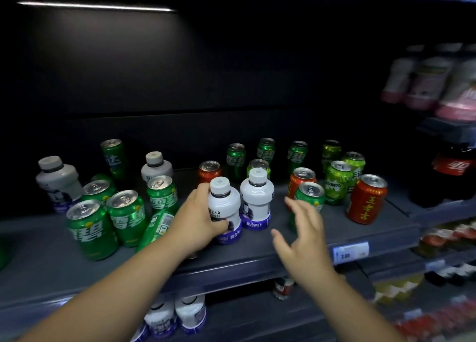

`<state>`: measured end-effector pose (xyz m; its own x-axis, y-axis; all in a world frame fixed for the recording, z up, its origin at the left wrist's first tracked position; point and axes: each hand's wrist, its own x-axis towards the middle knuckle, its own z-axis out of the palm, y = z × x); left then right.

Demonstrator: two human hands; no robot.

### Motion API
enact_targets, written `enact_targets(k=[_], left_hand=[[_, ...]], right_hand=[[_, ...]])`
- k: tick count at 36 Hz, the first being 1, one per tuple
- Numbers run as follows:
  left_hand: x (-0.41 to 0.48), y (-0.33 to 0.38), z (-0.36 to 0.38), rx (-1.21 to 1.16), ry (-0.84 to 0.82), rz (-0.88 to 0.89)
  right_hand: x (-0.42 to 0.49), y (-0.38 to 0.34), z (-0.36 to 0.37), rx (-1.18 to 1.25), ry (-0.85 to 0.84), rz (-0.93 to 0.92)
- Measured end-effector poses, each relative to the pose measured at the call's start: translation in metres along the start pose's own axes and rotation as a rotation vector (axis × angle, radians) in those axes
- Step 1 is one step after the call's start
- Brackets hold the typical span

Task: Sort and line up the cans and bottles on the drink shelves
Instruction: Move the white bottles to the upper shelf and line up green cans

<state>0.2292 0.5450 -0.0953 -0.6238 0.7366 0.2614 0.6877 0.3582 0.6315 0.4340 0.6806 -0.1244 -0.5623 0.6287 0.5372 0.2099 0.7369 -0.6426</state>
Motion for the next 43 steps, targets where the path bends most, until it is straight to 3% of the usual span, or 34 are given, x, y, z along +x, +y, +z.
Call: enact_targets(k=[5,12,16,19,25,33,43], left_hand=[[0.002,-0.003,0.002,0.061,0.097,-0.019],[0.006,-0.008,0.005,0.081,0.139,-0.017],[0.007,-0.013,0.001,0.064,0.065,0.002],[0.007,-0.014,0.000,0.041,0.039,-0.008],[0.008,-0.016,0.000,0.099,0.028,-0.023],[0.005,-0.014,0.000,0.224,0.021,0.004],[0.004,-0.007,-0.004,0.132,0.010,0.014]], right_hand=[[0.019,-0.003,0.035,0.155,-0.212,0.179],[0.043,0.005,0.058,0.312,-0.259,0.354],[0.038,0.008,0.059,0.307,-0.166,0.383],[0.037,0.007,0.056,0.315,-0.109,0.396],[0.041,0.007,0.058,0.348,-0.244,0.365],[0.034,0.010,0.064,0.210,-0.135,0.316],[0.036,0.006,0.056,0.390,-0.207,0.290]])
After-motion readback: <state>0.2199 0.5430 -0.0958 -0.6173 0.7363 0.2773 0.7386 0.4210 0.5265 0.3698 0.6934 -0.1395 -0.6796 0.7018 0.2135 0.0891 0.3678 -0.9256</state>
